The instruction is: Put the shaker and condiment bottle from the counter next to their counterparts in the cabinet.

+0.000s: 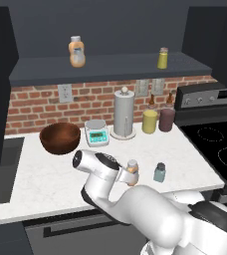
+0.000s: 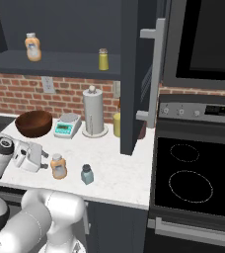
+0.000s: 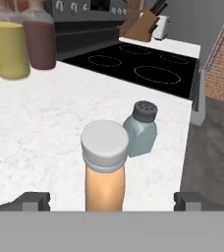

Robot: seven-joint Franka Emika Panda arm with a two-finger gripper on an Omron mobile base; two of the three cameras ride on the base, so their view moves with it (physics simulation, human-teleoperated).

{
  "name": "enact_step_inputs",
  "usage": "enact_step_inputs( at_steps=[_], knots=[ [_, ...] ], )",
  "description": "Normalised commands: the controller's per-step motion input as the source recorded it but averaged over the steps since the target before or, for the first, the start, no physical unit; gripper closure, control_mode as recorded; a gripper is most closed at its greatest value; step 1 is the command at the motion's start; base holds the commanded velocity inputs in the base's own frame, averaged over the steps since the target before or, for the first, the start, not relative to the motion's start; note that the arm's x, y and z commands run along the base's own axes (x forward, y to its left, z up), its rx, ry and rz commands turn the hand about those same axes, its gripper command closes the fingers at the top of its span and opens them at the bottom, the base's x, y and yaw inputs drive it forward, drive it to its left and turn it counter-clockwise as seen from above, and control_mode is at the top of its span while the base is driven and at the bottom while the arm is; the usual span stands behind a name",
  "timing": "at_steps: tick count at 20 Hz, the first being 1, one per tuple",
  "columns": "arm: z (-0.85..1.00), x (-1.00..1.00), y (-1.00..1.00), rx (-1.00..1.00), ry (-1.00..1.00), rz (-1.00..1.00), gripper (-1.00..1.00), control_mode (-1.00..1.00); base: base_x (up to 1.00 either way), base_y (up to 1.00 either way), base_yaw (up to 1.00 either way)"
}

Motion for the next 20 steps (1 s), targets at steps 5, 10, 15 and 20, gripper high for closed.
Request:
enact_step_inputs(
  at_steps=[5, 10, 15, 20],
  knots=[
    [-0.08, 0.0, -0.16, 0.0, 0.0, 0.0, -1.0, -1.0, 0.0, 0.0, 0.0],
    [-0.24, 0.1, -0.05, 0.0, 0.0, 0.0, -1.0, -1.0, 0.0, 0.0, 0.0],
    [-0.27, 0.24, -0.04, 0.0, 0.01, 0.0, -1.0, -1.0, 0.0, 0.0, 0.0],
    [-0.21, 0.22, -0.07, 0.0, 0.0, 0.0, -1.0, -1.0, 0.0, 0.0, 0.0]
  ],
)
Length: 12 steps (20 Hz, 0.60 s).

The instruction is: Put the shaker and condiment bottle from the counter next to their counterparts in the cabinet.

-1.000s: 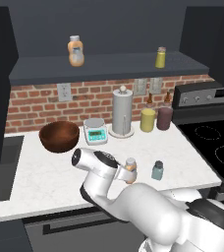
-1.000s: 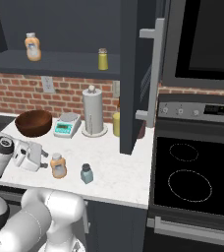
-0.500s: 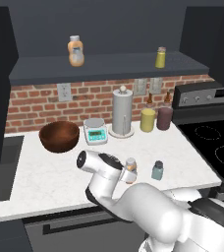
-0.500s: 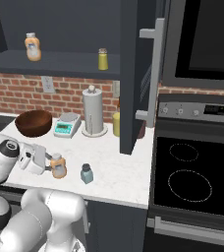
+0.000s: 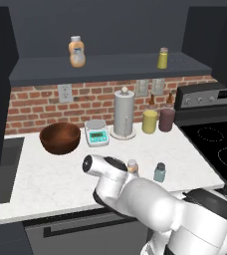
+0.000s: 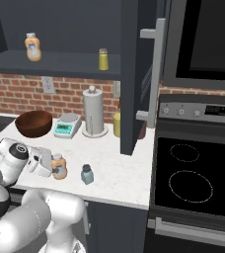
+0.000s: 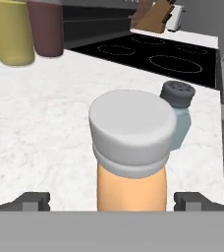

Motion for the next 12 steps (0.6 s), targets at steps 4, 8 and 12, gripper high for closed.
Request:
enact_step_inputs(
  at_steps=[4, 8, 12],
  knots=[
    [-0.13, 0.07, -0.02, 0.0, 0.0, 0.0, 1.0, -1.0, 0.0, 0.0, 0.0],
    [0.0, -0.01, 0.0, 0.0, 0.03, 0.0, 1.0, -1.0, 0.0, 0.0, 0.0],
    [0.79, -0.05, 0.04, 0.1, 0.01, 0.02, 1.0, -1.0, 0.0, 0.0, 0.0]
  ],
)
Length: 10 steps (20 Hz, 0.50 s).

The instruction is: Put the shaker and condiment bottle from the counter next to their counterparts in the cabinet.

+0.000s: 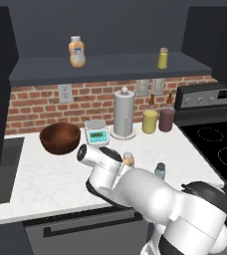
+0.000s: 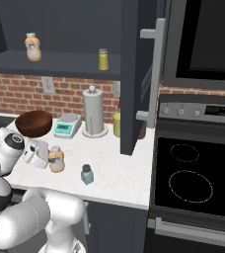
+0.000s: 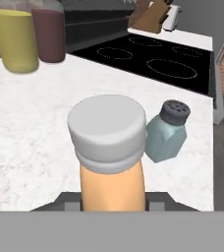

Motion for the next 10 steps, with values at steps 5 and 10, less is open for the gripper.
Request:
enact_step_inputs(
  at_steps=[5, 10],
  knots=[
    [1.0, -0.17, 0.03, 0.09, 0.0, 0.1, 1.0, -1.0, 0.0, 0.0, 0.0],
    [1.0, -0.38, 0.04, 0.0, 0.02, 0.16, 1.0, -1.0, 0.0, 0.0, 0.0]
  ],
)
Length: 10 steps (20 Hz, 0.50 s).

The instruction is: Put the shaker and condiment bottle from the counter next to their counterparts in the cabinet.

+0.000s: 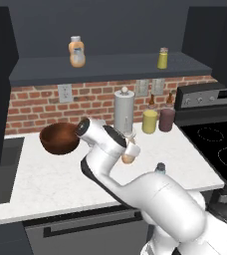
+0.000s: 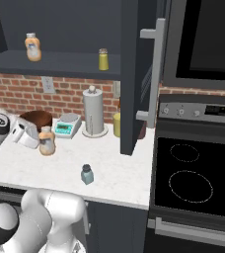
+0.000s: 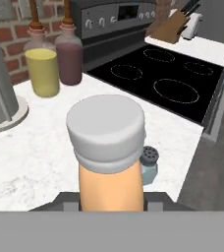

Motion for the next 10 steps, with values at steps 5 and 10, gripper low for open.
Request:
enact_step_inputs(
  at_steps=[5, 10],
  knots=[
    [1.0, -0.32, 0.15, 0.0, 0.07, 0.22, 1.0, -1.0, 0.0, 0.0, 0.0],
    [1.0, -0.09, 0.14, -0.03, 0.01, 0.35, 1.0, -1.0, 0.0, 0.0, 0.0]
  ],
)
